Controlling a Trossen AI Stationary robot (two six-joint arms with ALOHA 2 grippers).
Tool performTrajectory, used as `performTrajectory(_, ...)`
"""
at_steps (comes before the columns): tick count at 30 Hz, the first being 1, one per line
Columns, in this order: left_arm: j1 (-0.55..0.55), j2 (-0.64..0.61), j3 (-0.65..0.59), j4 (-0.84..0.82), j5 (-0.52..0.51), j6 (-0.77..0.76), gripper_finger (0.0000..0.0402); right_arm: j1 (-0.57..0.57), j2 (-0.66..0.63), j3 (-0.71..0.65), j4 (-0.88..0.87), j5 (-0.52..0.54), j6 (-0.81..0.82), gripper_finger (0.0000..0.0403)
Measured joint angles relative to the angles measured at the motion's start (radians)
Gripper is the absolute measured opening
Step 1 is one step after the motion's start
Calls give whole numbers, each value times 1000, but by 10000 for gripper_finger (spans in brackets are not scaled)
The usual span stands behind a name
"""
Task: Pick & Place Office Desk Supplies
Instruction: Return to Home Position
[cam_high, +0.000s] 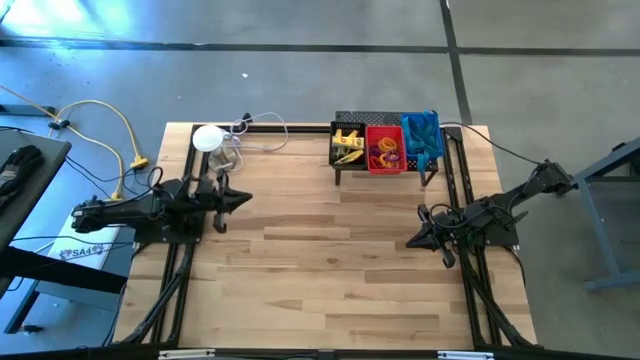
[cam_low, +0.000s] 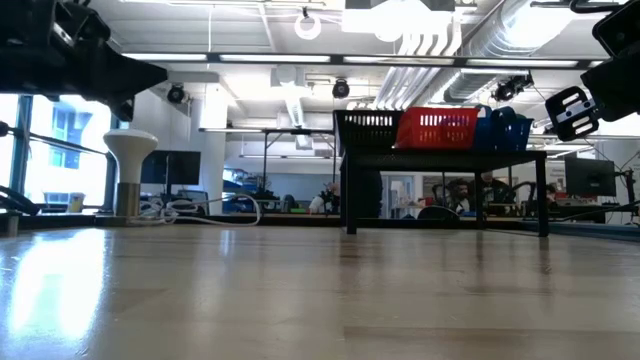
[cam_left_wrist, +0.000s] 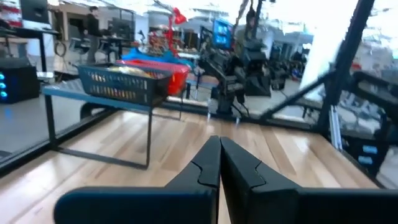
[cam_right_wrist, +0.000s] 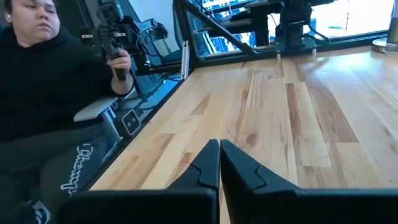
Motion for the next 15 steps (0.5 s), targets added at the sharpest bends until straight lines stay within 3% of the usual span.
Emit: performTrajectory(15, -109, 1, -3, -73, 38, 122, 0, 0, 0, 0, 0, 0, 0, 2)
